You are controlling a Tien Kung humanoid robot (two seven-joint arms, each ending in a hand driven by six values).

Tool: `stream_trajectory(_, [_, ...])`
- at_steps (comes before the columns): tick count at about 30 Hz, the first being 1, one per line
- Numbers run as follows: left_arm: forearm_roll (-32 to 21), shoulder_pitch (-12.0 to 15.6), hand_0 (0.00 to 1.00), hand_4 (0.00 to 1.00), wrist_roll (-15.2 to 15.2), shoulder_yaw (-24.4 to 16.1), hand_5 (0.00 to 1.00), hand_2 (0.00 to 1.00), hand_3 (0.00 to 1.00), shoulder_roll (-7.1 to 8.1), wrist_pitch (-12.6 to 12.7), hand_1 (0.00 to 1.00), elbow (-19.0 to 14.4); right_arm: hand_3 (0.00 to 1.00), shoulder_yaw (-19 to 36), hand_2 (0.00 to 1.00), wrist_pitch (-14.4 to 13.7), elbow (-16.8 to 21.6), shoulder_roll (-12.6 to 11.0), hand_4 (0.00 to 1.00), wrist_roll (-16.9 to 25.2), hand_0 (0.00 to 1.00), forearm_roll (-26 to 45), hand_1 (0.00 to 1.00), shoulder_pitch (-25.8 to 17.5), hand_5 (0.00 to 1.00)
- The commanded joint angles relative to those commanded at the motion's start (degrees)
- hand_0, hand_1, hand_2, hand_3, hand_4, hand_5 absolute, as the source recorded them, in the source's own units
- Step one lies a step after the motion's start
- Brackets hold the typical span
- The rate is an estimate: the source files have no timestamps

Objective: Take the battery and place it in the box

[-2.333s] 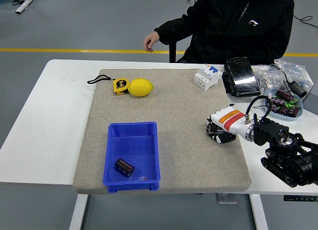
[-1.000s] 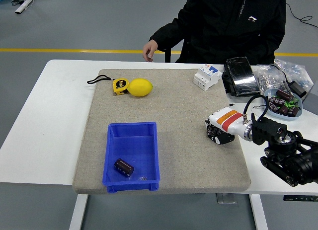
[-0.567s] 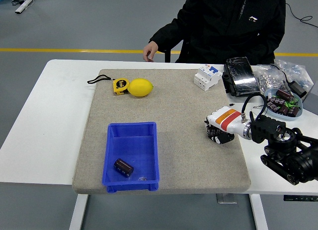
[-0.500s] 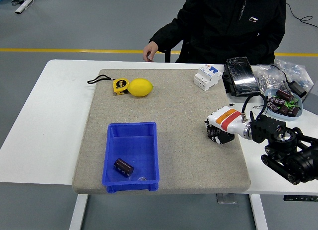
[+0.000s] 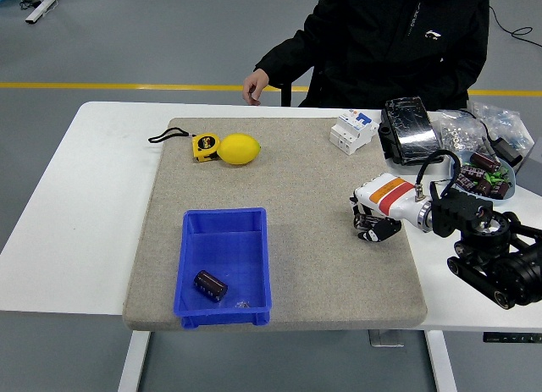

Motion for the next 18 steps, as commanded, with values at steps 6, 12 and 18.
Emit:
stream_trajectory(6, [-0.12, 0.03, 0.779, 0.676, 0.08, 0.01, 0.599, 0.764, 0.612, 0.00, 0.01, 0.765, -0.02, 0.441, -0.56, 0.388, 0.96, -0.69, 0.07, 0.885, 0.21, 0.027, 2.43, 0.242, -0.59, 0.274])
stream_trajectory(12, [-0.37, 0.10, 0.782, 0.675, 0.07, 0.14, 0.598, 0.764, 0.612, -0.15, 0.06, 0.766, -0.05, 0.438, -0.24, 0.388, 1.17, -1.47, 0.30, 0.884, 0.22, 0.013, 3.01, 0.239, -1.51, 0.277])
stream_trajectory(18, [-0.12, 0.20, 0.785, 0.674, 0.15, 0.06, 0.598, 0.764, 0.611, -0.14, -0.04, 0.768, -0.10, 0.410, 0.23, 0.338, 0.60, -1.10, 0.40, 0.886, 0.39, 0.006, 3.91, 0.215, -1.55, 0.282])
